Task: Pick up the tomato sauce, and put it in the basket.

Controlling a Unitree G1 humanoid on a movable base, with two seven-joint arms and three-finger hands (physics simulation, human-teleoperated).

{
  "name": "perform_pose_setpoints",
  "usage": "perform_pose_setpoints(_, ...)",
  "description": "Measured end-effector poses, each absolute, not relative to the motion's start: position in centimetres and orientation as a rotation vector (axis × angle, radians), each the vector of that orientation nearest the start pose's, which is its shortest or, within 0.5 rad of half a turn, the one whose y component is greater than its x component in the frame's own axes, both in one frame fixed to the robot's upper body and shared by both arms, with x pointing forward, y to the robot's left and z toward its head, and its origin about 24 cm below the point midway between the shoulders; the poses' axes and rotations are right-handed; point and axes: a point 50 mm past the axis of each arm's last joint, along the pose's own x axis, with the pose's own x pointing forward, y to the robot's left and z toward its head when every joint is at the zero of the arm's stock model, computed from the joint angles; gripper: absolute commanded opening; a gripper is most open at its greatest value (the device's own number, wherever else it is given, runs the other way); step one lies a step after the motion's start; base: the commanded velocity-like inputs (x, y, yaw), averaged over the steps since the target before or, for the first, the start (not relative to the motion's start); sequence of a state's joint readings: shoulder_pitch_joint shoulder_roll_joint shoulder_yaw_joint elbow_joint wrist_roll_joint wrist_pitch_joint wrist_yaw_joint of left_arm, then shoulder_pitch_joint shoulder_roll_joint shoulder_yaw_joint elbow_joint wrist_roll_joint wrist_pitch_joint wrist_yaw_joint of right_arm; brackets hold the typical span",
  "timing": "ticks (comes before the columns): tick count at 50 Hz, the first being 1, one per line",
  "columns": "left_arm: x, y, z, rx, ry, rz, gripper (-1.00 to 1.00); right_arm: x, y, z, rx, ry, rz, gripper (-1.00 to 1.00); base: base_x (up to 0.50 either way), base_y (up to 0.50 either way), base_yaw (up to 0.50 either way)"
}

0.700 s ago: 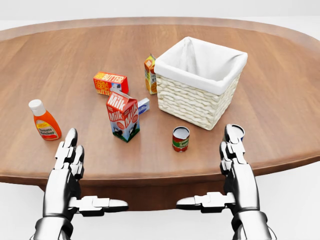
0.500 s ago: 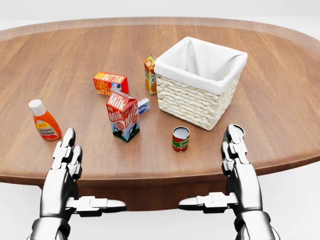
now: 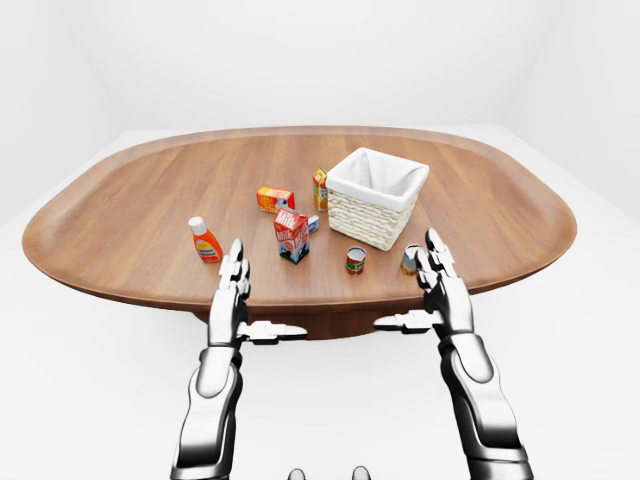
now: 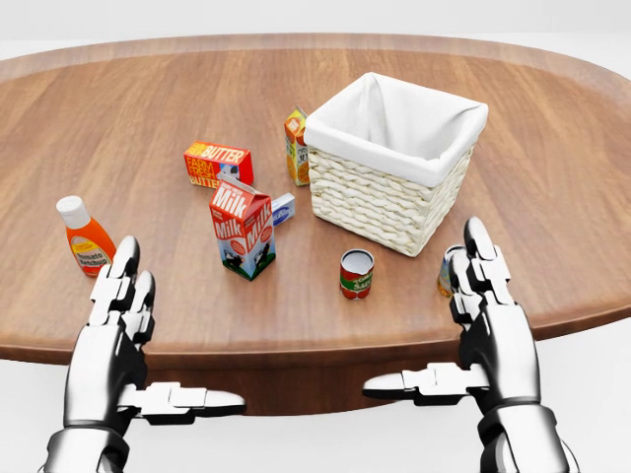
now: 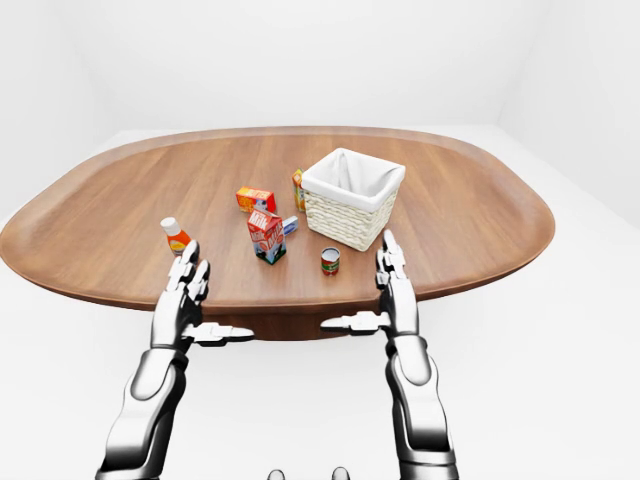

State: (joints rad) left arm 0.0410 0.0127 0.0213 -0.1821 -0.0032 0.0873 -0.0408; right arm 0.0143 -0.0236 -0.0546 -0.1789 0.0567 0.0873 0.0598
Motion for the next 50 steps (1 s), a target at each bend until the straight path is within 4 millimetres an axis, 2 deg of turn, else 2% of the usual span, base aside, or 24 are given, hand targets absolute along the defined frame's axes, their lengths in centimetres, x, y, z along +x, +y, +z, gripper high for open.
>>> perform_pose_setpoints(15, 24.2, 15.5, 7.8, 0.022, -0.106, -0.015, 1.00, 24.8, -16.6, 9.0, 0.047, -0.159, 0.020, 1.00, 0.01, 0.00, 0.00)
perform_pose_setpoints(25, 24.1, 15.5, 7.9, 0.025, -0.111, -0.016, 1.00, 24.7, -16.7, 9.5, 0.078, -0.183, 0.041, 1.00, 0.50, 0.00, 0.00)
perform_pose_setpoints(36, 24.1, 15.5, 8.0, 0.025, -0.117, -0.017, 1.00, 24.7, -16.7, 9.5, 0.088, -0.183, 0.049, 1.00, 0.48, 0.00, 0.00)
perform_pose_setpoints(43, 24.1, 15.5, 8.1, 0.025, -0.120, -0.018, 1.00, 24.8, -16.7, 9.3, 0.081, -0.175, 0.051, 1.00, 0.00, 0.00, 0.00)
perform_pose_setpoints(50, 24.1, 15.6, 7.9, 0.035, -0.113, -0.018, 1.00, 24.7, -16.4, 9.1, 0.080, -0.166, 0.055, 1.00, -0.04, -0.50, 0.00)
